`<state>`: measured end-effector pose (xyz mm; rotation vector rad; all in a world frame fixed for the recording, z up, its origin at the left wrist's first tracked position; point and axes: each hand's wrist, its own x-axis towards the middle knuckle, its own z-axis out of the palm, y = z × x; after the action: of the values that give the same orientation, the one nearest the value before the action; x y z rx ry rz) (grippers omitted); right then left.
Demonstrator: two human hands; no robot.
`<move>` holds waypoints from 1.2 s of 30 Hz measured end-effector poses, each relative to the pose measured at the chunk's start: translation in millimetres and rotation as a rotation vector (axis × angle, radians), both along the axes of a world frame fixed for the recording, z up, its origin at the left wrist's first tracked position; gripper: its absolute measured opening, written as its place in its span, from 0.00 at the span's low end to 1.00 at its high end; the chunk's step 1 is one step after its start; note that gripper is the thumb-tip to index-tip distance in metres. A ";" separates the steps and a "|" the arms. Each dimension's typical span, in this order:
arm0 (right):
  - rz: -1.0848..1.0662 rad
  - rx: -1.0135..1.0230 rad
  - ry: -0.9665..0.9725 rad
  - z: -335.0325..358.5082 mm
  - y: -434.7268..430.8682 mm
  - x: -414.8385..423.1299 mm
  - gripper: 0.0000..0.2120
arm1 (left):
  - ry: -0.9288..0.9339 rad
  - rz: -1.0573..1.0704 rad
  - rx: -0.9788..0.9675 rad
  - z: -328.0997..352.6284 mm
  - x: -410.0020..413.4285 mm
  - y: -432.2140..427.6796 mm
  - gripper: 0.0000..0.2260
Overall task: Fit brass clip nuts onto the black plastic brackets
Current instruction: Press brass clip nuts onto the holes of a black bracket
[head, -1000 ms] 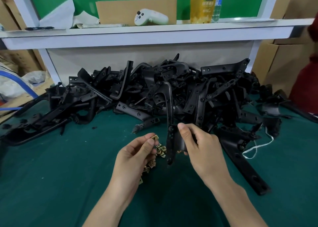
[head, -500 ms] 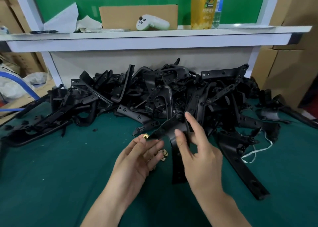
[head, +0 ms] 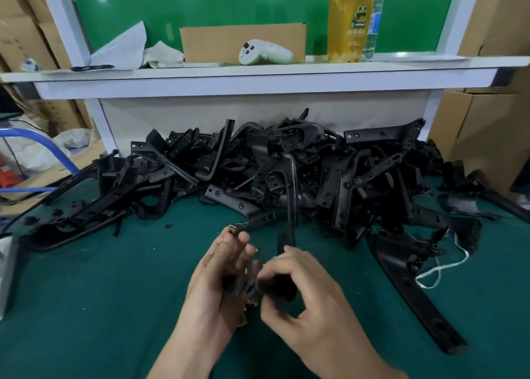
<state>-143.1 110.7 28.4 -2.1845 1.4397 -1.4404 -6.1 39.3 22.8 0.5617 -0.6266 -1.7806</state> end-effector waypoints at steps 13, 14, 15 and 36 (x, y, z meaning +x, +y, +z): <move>-0.144 0.187 -0.071 -31.7 -28.6 -19.1 0.18 | -0.046 -0.133 0.024 -6.4 -9.0 5.8 0.09; -0.143 0.188 -0.064 -32.7 -29.3 -18.9 0.19 | -0.040 -0.140 0.027 -6.0 -9.1 6.4 0.10; -0.146 0.186 -0.055 -33.3 -29.5 -18.7 0.21 | -0.034 -0.140 0.033 -5.5 -9.0 6.3 0.10; -0.190 0.021 0.096 -29.7 -31.2 -19.6 0.21 | -0.136 -0.149 0.018 -1.9 -8.1 7.2 0.10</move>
<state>-162.7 79.5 -1.4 -2.1818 1.7289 -1.3851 -14.1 46.5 20.9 0.6669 -0.7632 -1.8997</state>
